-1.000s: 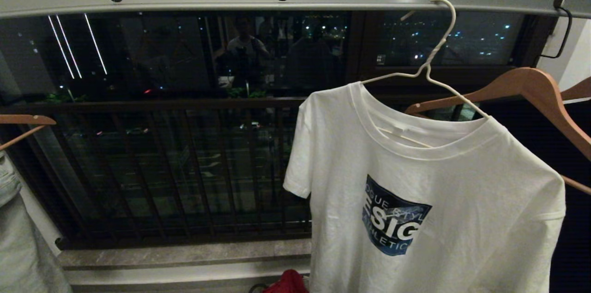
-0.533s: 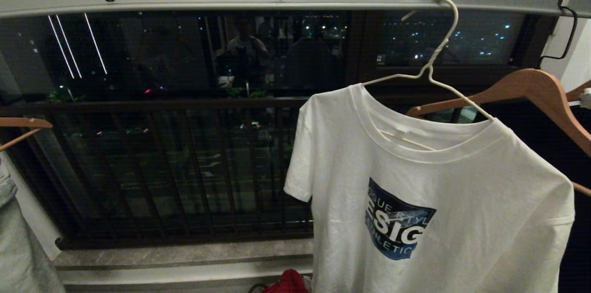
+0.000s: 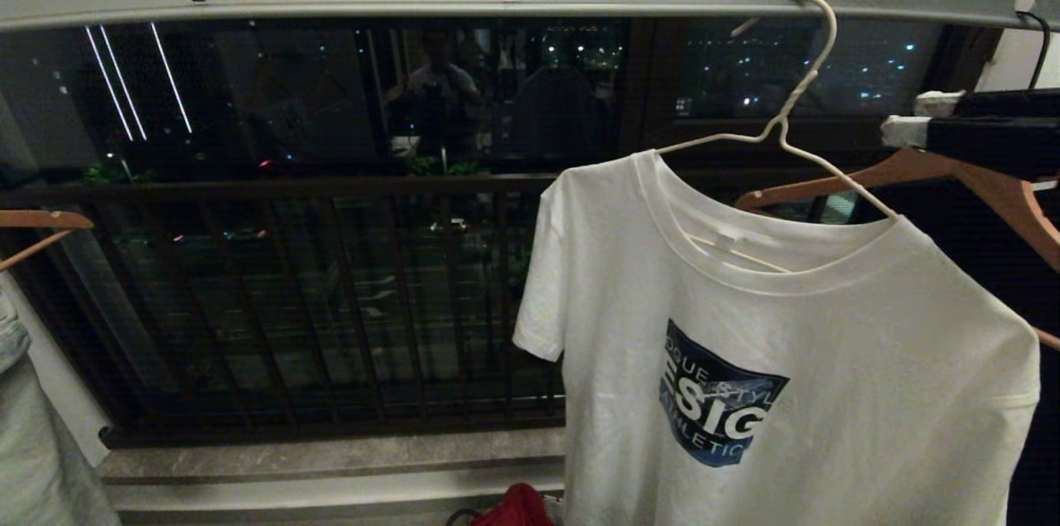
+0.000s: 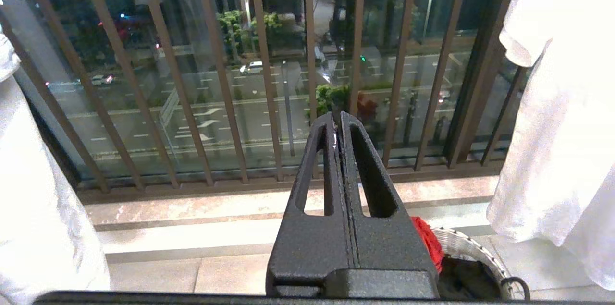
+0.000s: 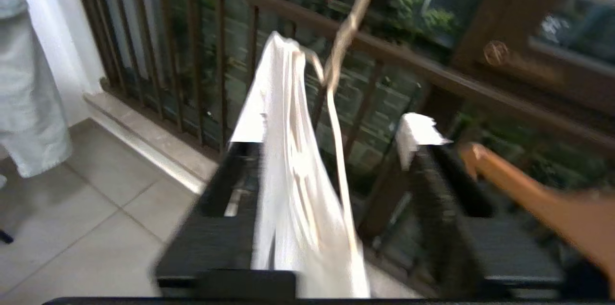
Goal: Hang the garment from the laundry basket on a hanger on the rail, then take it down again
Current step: Take the clothes off the clothes rack
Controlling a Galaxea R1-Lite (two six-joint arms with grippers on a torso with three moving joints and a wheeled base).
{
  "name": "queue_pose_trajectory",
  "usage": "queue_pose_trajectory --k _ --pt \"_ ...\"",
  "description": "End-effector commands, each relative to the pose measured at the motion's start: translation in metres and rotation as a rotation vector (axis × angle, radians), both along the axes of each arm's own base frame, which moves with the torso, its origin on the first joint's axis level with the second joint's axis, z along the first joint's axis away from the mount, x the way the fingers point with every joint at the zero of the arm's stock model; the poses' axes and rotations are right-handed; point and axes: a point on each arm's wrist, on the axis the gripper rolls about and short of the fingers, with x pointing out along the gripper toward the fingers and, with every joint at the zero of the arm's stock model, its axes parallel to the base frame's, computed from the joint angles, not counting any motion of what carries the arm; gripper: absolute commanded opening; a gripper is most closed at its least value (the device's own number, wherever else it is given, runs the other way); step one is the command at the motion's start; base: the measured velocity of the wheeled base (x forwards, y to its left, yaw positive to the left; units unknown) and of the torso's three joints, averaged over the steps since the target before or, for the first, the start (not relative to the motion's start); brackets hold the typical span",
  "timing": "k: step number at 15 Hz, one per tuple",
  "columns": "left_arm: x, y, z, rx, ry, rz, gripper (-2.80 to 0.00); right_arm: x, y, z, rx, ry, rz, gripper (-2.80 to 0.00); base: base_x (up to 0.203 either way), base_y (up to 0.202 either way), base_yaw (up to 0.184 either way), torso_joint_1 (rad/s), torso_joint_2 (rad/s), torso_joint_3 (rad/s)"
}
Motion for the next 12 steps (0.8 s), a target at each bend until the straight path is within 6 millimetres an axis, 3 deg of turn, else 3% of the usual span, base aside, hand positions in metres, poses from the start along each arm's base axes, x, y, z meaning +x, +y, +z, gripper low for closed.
queue_pose_trajectory --k 1,7,12 --pt "0.001 0.000 -0.004 0.001 0.013 0.000 -2.80 0.037 0.007 -0.010 -0.005 0.036 0.016 0.00 0.000 0.000 0.000 0.000 0.00 0.000" --pt "0.001 0.000 -0.004 0.001 0.014 0.002 -2.80 0.083 0.016 -0.020 0.001 0.034 0.027 0.00 0.000 0.000 0.000 0.000 0.00 0.000" --pt "0.001 0.000 -0.004 0.001 0.014 0.000 -2.80 0.108 0.027 -0.024 0.002 0.052 0.048 0.00 0.000 0.000 0.000 0.000 0.00 0.000"
